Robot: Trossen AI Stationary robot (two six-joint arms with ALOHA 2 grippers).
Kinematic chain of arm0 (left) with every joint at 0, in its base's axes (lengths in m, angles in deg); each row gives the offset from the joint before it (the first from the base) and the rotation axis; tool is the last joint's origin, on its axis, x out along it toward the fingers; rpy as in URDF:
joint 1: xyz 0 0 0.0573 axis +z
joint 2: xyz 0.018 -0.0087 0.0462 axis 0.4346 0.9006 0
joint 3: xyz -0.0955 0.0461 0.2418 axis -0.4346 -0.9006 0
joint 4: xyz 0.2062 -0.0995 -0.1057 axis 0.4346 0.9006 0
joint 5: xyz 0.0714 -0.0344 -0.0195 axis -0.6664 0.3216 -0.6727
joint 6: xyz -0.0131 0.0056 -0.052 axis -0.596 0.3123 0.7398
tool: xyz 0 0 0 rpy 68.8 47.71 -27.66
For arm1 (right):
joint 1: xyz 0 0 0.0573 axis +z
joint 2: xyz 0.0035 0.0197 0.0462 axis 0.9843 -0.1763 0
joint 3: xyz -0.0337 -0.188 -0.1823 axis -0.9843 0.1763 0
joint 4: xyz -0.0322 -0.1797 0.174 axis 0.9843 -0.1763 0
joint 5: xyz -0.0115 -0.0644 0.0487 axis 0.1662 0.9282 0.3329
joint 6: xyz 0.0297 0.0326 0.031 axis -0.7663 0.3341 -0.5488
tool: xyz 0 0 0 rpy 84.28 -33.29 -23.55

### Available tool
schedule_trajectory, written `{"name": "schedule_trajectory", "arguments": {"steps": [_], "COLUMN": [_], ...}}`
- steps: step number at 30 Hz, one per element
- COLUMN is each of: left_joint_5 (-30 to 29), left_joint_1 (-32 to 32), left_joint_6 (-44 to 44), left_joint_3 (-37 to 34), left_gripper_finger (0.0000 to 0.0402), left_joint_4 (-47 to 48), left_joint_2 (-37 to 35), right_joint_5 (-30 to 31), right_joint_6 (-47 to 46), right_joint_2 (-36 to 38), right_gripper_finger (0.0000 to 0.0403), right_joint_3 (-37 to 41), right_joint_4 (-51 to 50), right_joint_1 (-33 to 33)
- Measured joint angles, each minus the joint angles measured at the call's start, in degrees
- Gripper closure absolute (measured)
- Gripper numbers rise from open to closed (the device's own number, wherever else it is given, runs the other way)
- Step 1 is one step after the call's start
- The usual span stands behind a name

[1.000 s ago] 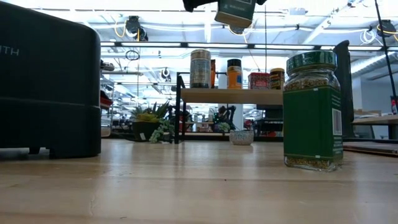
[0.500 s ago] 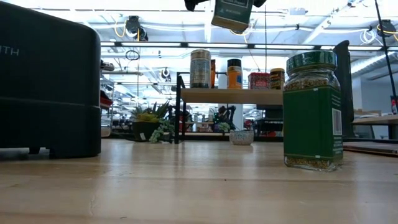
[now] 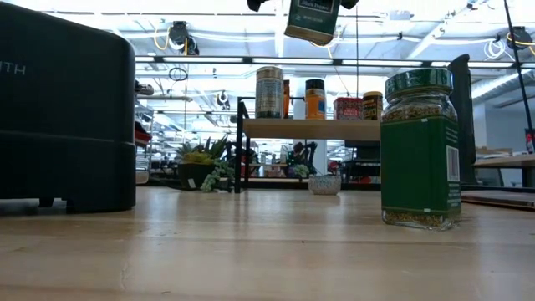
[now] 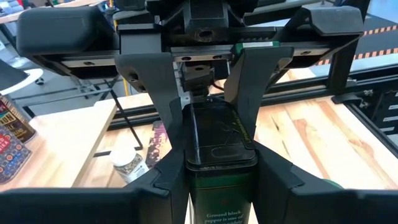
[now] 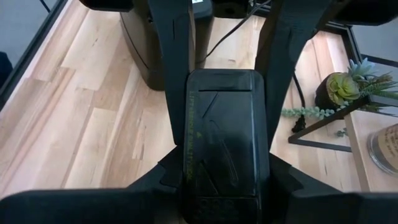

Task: Shelf spices
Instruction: Put the black seasoning can on the shelf

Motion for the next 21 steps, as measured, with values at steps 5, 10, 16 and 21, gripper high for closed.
{"name": "schedule_trajectory", "arguments": {"steps": [5, 10, 16, 21], "left_joint_5": [-0.18, -0.21, -0.45, -0.49], "left_joint_1": [-0.01, 0.11, 1.14, 2.03], "left_joint_6": [-0.04, -1.16, -2.16, -2.35], "left_joint_3": [0.00, 0.00, 0.09, 0.21], "left_gripper_finger": [0.0270, 0.0270, 0.0270, 0.0270], "left_joint_4": [-0.11, -1.67, -3.86, -4.75], "left_joint_2": [0.00, -0.01, -0.02, -0.02], "right_joint_5": [-0.09, 0.41, 1.92, 4.01], "right_joint_6": [-0.60, -1.70, -3.70, -4.54], "right_joint_2": [0.00, 0.14, 0.92, 2.44], "right_gripper_finger": [0.0288, 0.0258, 0.0207, 0.0177], "right_joint_3": [0.00, 0.00, 0.00, 0.00], "right_joint_4": [-0.10, -1.93, -3.89, -4.05], "right_joint_1": [0.02, 0.02, 0.02, 0.00]}}
